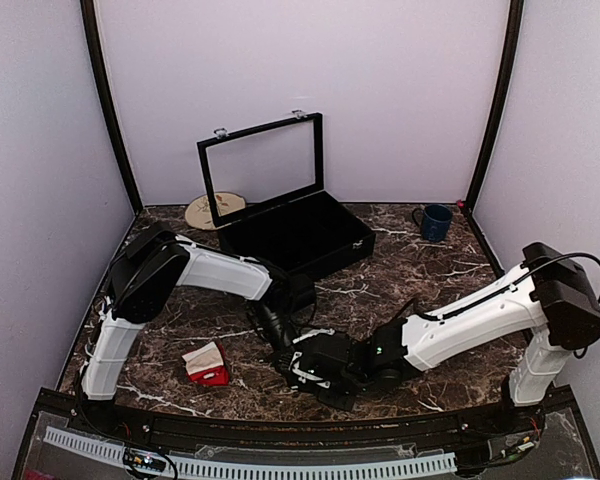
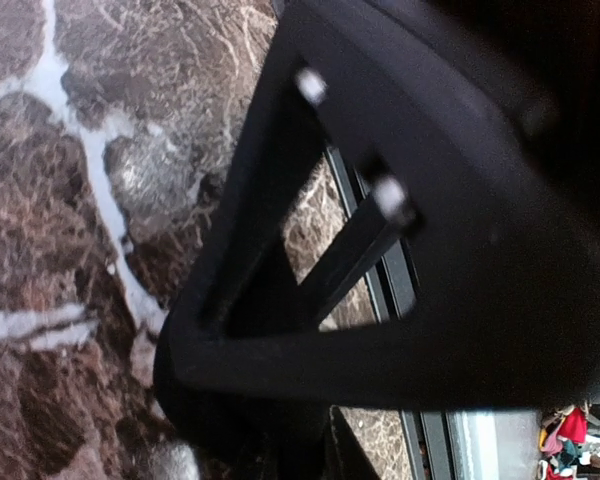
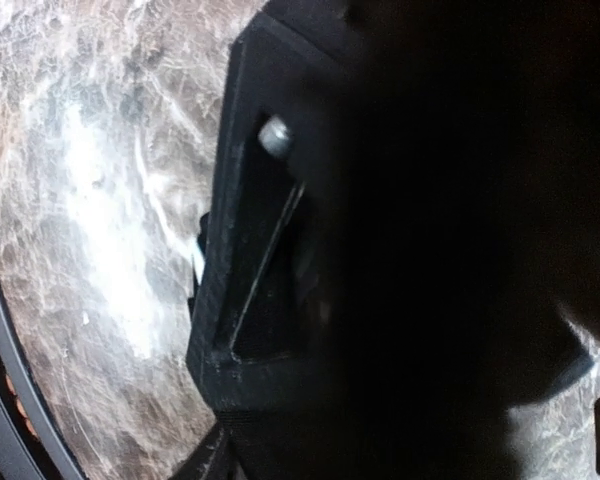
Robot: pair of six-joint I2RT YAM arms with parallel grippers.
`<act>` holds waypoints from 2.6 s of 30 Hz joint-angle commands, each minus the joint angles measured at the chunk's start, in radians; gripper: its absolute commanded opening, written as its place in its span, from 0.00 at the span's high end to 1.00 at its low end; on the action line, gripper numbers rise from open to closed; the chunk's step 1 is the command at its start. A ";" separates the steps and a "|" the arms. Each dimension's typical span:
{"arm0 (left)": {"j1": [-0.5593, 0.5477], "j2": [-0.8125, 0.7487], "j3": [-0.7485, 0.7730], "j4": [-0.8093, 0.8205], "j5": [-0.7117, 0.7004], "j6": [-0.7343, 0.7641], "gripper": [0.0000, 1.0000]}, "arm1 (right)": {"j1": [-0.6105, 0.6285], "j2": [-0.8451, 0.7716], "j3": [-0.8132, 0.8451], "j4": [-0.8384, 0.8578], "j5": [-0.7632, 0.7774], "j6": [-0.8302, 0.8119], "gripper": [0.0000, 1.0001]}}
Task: Roll the socks
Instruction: Pass from the left arm to the right, then place the sock in the storage box.
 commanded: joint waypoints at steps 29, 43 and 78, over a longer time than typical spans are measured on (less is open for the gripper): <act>0.049 -0.074 -0.096 0.150 -0.329 -0.311 0.63 | -0.082 -0.036 -0.069 -0.042 -0.103 0.126 1.00; 0.079 -0.113 -0.132 0.157 -0.377 -0.335 0.61 | -0.082 -0.207 -0.107 -0.120 -0.018 0.239 1.00; 0.253 -0.545 -0.234 0.478 -0.629 -0.732 0.61 | -0.310 -0.101 0.392 -0.291 0.254 0.073 1.00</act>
